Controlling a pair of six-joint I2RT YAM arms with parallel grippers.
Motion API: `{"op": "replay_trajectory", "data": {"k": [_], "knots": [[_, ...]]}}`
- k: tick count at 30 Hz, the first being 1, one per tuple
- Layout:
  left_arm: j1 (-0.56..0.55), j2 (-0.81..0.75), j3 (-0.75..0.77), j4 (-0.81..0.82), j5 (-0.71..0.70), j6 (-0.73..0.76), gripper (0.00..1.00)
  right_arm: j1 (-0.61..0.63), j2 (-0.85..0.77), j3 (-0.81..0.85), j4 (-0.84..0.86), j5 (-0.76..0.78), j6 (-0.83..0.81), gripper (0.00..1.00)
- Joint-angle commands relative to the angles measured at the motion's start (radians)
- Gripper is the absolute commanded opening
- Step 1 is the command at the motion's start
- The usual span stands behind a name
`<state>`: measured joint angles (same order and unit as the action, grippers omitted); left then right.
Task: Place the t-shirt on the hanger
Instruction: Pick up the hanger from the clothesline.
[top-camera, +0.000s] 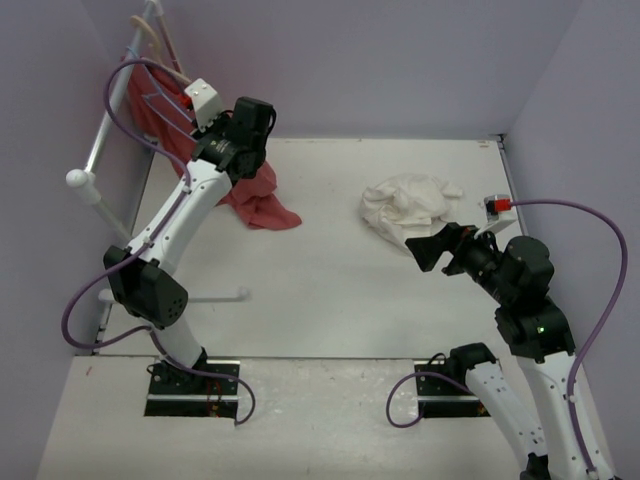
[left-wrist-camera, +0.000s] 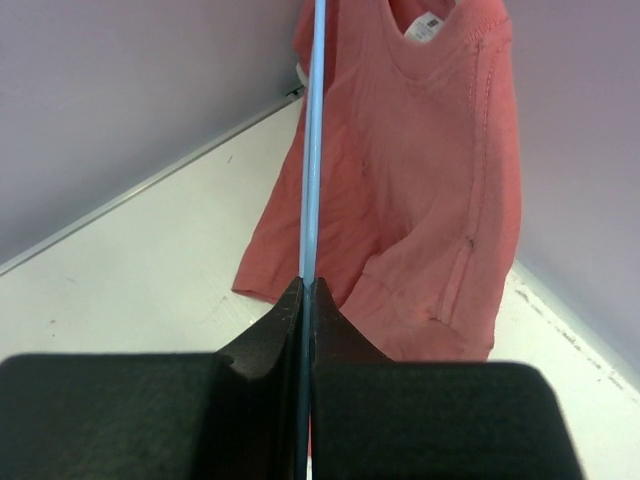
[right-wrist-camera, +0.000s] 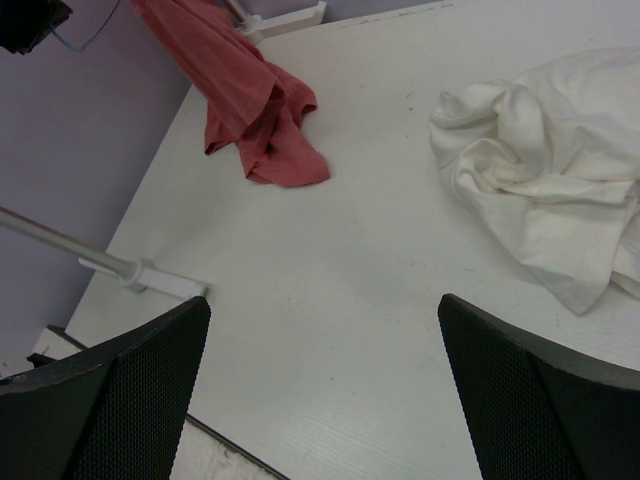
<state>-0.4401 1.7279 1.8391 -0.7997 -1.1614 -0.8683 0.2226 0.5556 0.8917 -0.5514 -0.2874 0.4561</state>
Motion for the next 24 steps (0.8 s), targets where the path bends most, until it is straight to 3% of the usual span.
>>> {"op": "replay_trajectory", "data": {"k": [1,11,16,19,24], "knots": [[-0.018,-0.041,-0.014,0.081,-0.081,0.045,0.0,0.004,-0.006,-0.005,0.043,-0.024,0.005,0.99],[-0.071,-0.097,-0.015,0.16,-0.156,0.163,0.0,0.004,-0.008,-0.008,0.051,-0.021,0.004,0.99],[-0.076,-0.133,-0.036,0.196,-0.165,0.201,0.0,0.004,-0.009,-0.002,0.046,-0.024,0.005,0.99],[-0.073,-0.154,-0.074,0.312,-0.165,0.288,0.0,0.004,-0.013,-0.002,0.042,-0.024,0.005,0.99],[-0.063,-0.143,-0.094,0.325,-0.135,0.307,0.0,0.004,-0.017,0.0,0.039,-0.027,0.007,0.99]]}}
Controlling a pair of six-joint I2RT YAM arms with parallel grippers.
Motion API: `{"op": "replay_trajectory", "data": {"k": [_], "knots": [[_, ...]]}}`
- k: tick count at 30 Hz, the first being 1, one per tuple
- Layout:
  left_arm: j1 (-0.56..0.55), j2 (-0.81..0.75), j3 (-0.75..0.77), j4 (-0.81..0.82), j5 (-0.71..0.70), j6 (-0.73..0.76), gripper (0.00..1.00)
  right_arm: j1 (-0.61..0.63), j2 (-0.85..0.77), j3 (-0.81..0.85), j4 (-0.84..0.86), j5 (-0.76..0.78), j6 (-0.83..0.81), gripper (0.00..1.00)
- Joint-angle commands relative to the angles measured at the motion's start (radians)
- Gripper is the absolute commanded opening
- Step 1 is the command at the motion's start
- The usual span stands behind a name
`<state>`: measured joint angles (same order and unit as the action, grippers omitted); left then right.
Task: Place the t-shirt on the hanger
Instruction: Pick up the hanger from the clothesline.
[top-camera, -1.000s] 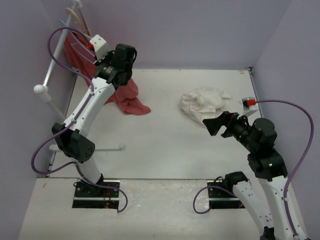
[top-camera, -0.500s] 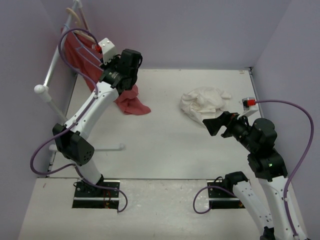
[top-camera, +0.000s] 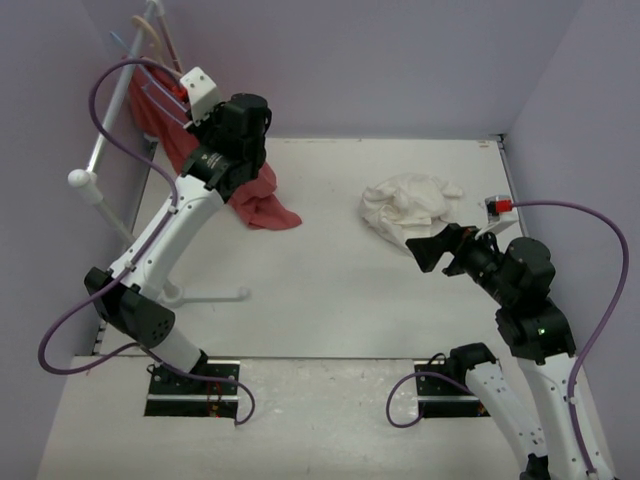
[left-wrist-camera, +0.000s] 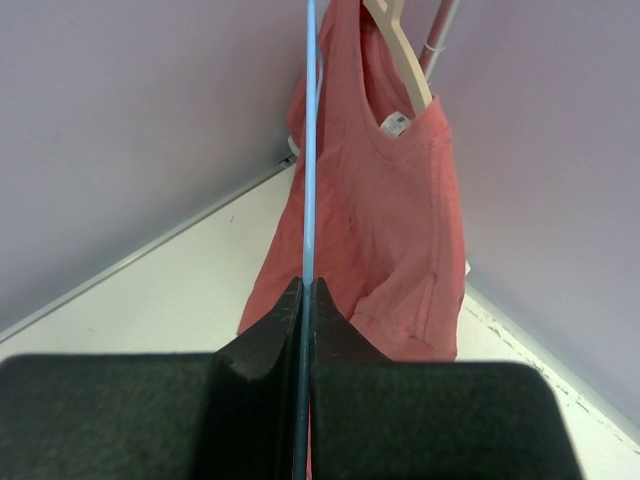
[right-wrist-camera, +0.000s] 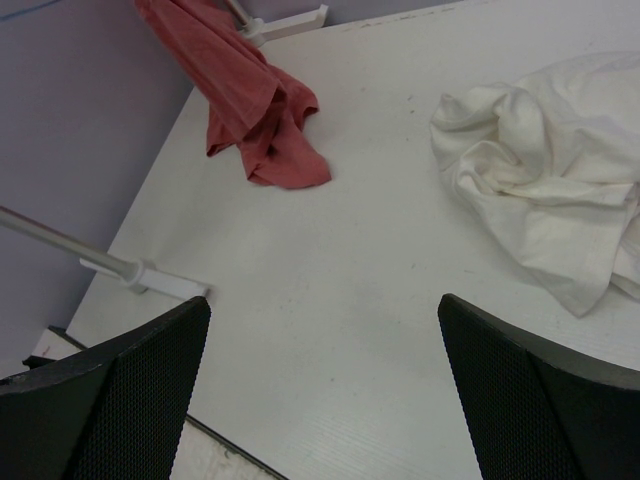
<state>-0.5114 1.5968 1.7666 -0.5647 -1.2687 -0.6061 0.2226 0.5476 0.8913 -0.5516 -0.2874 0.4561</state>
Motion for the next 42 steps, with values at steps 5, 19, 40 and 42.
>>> {"op": "replay_trajectory", "data": {"k": [5,19,40,42], "knots": [[0.009,-0.006,-0.054,0.075,-0.01,0.019,0.0,0.004,-0.01,0.006,0.033,-0.026,0.006,0.99],[-0.047,-0.067,-0.067,0.206,-0.003,0.208,0.0,0.006,-0.011,0.008,0.035,-0.033,0.009,0.99],[-0.236,-0.292,-0.225,-0.062,0.061,-0.012,0.0,0.006,0.014,0.015,0.036,-0.025,0.005,0.99],[-0.252,-0.32,-0.238,-0.093,0.077,-0.015,0.0,0.006,0.019,0.015,0.038,-0.02,0.002,0.99]]}}
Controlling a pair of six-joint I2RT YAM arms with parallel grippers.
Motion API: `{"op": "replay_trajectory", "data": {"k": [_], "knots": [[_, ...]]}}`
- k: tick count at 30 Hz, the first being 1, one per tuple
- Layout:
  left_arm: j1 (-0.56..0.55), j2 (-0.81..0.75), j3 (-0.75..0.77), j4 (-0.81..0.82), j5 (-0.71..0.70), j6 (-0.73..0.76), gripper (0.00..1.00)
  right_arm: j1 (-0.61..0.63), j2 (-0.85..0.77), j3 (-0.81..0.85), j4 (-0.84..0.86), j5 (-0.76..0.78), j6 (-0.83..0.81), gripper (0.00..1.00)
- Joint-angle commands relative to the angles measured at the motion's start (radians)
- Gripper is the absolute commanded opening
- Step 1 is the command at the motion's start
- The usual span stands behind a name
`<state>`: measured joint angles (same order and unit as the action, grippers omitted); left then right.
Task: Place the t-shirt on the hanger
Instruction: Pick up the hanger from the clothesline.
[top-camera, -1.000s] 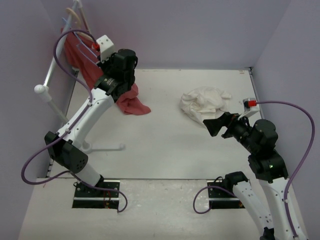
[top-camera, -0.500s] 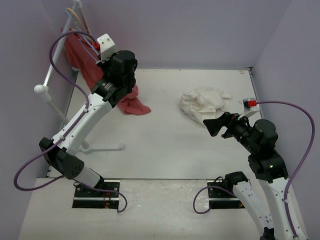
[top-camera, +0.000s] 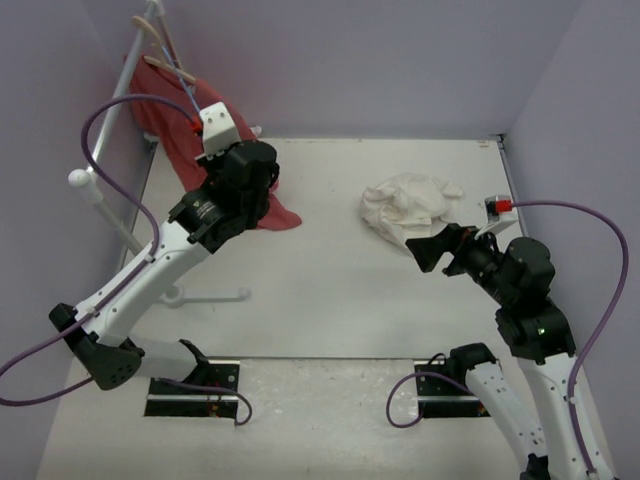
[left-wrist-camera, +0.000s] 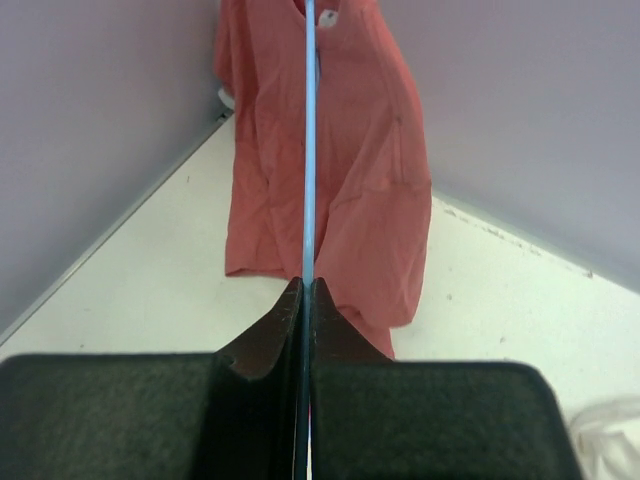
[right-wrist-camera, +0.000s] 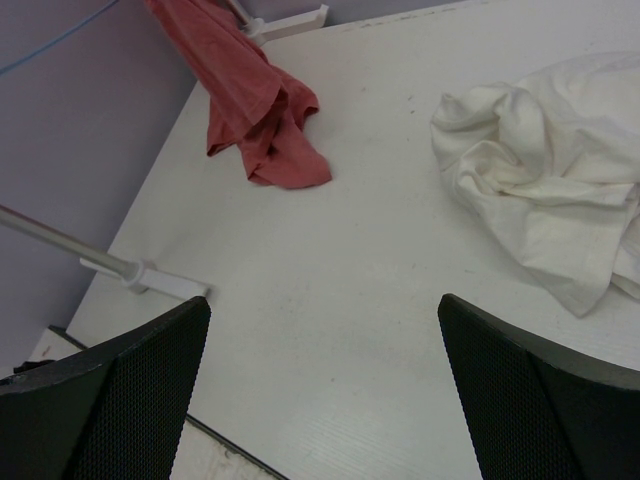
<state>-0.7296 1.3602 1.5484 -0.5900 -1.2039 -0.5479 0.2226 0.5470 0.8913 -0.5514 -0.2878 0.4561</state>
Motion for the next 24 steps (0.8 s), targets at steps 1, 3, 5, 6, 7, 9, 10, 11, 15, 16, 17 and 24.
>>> {"op": "replay_trajectory", "data": {"k": [1,3,5,6,7,9,10,11,15,16,17,24], "knots": [[-0.049,-0.103,-0.022,-0.09,0.025,-0.081,0.0,0.006,0.024,0.016,0.039,-0.013,0.001,0.99],[-0.06,-0.124,-0.027,-0.126,0.041,-0.09,0.0,0.006,0.028,0.018,0.039,-0.007,-0.002,0.99],[-0.082,-0.175,-0.061,-0.143,0.097,-0.078,0.0,0.006,0.034,0.018,0.041,0.002,-0.004,0.99],[-0.086,-0.201,-0.081,-0.148,0.131,-0.071,0.0,0.006,0.038,0.017,0.041,0.004,-0.005,0.99],[-0.086,-0.221,-0.088,-0.151,0.157,-0.067,0.0,0.006,0.041,0.017,0.041,0.004,-0.005,0.99],[-0.088,-0.275,-0.135,-0.158,0.233,-0.048,0.0,0.006,0.048,0.019,0.04,0.007,-0.005,0.99],[-0.088,-0.301,-0.147,-0.162,0.27,-0.041,0.0,0.006,0.05,0.021,0.039,0.009,-0.004,0.99],[-0.088,-0.339,-0.157,-0.168,0.336,-0.032,0.0,0.006,0.051,0.022,0.038,0.012,-0.005,0.99],[-0.088,-0.454,-0.228,-0.135,0.592,0.064,0.0,0.006,0.065,0.033,0.031,0.029,-0.013,0.99],[-0.088,-0.491,-0.242,-0.122,0.689,0.084,0.0,0.005,0.075,0.037,0.026,0.033,-0.013,0.99],[-0.088,-0.519,-0.253,-0.114,0.769,0.099,0.0,0.005,0.084,0.04,0.023,0.037,-0.013,0.99],[-0.088,-0.605,-0.316,-0.119,1.028,0.154,0.0,0.004,0.168,0.055,0.014,0.095,-0.007,0.99]]}}
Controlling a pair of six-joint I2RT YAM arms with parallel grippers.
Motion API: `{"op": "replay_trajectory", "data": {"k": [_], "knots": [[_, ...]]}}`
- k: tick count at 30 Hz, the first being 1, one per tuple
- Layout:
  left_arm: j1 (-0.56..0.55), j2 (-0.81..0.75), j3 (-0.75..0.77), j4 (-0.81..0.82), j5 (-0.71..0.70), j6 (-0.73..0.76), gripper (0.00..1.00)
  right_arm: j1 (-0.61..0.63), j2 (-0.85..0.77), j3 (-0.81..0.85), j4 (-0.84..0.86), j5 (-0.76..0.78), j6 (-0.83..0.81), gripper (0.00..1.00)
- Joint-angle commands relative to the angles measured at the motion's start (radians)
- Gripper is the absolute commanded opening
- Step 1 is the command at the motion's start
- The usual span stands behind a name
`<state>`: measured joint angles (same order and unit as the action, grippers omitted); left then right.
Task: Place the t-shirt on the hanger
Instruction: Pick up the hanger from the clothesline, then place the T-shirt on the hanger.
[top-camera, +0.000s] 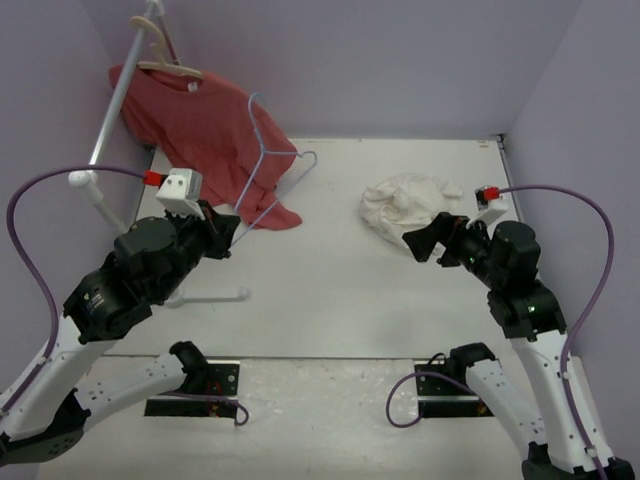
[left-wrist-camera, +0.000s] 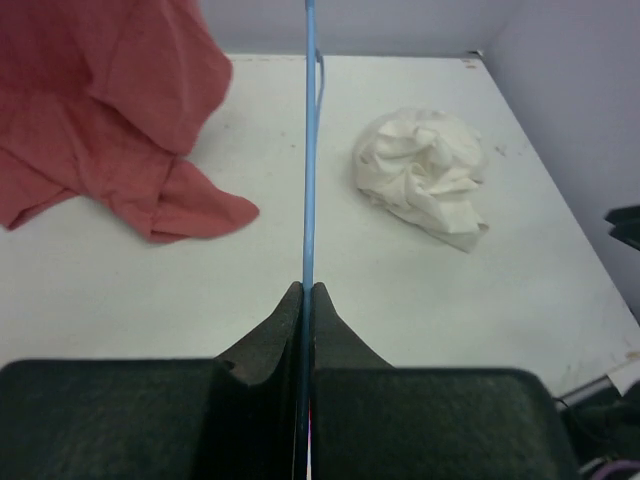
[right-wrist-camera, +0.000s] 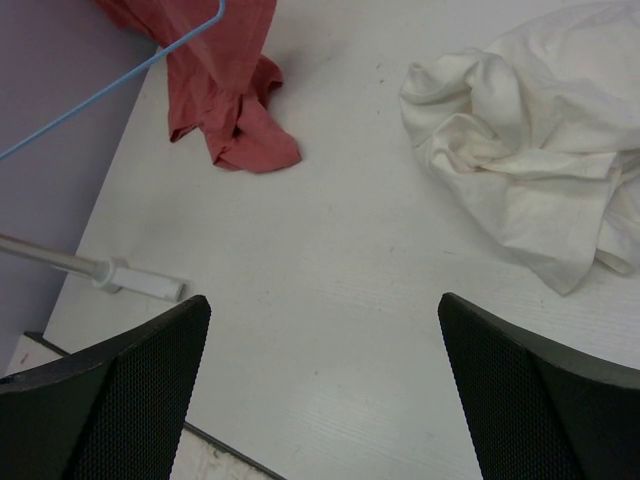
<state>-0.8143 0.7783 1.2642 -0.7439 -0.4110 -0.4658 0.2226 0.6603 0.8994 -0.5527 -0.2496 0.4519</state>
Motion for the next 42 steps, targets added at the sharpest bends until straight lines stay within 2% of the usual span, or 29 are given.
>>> {"op": "replay_trajectory", "data": {"k": [1,7,9,14,16,19,22,24,25,26,28,29,30,31,36,39,42], "knots": [[-0.003,-0.025,-0.039,0.034,0.246,0.075,0.0,0.004,0.071,0.052,0.014,0.065,-0.003,0.99],[-0.003,-0.092,-0.159,0.141,0.234,0.084,0.0,0.003,0.232,0.106,-0.002,0.237,-0.02,0.98],[-0.003,-0.097,-0.194,0.177,0.217,0.086,0.0,-0.004,0.339,0.152,-0.019,0.287,-0.027,0.92],[-0.003,-0.094,-0.294,0.274,0.145,0.118,0.0,-0.022,0.606,0.265,-0.033,0.297,-0.052,0.72],[-0.003,-0.116,-0.331,0.311,0.138,0.132,0.0,-0.021,0.731,0.32,-0.013,0.293,-0.083,0.68],[-0.003,-0.142,-0.344,0.322,0.128,0.139,0.0,-0.019,0.828,0.396,0.046,0.256,-0.119,0.69],[-0.003,-0.17,-0.369,0.339,0.088,0.146,0.0,-0.019,0.978,0.519,0.009,0.256,-0.169,0.76],[-0.002,-0.194,-0.393,0.368,0.076,0.145,0.0,-0.009,1.064,0.585,0.002,0.22,-0.198,0.73],[-0.002,-0.205,-0.406,0.385,0.068,0.144,0.0,-0.006,1.092,0.599,0.011,0.22,-0.214,0.66],[-0.002,-0.215,-0.416,0.395,0.059,0.143,0.0,-0.004,1.119,0.611,0.019,0.227,-0.223,0.53],[-0.002,-0.221,-0.429,0.401,0.046,0.141,0.0,0.002,1.157,0.627,0.018,0.247,-0.22,0.22],[-0.002,-0.223,-0.43,0.396,0.033,0.139,0.0,0.005,1.164,0.623,0.016,0.246,-0.22,0.1],[-0.002,-0.227,-0.43,0.393,0.017,0.135,0.0,0.009,1.155,0.603,0.023,0.245,-0.219,0.03],[-0.002,-0.234,-0.432,0.395,0.003,0.134,0.0,0.024,1.131,0.575,0.035,0.247,-0.209,0.01],[0.0,-0.289,-0.452,0.418,-0.003,0.139,0.0,0.199,0.913,0.378,0.083,0.325,-0.145,0.0],[0.0,-0.31,-0.464,0.423,0.0,0.148,0.0,0.337,0.738,0.205,0.152,0.31,-0.01,0.0],[0.003,-0.323,-0.47,0.421,0.001,0.154,0.0,0.436,0.637,0.036,0.186,0.293,0.102,0.0]]}}
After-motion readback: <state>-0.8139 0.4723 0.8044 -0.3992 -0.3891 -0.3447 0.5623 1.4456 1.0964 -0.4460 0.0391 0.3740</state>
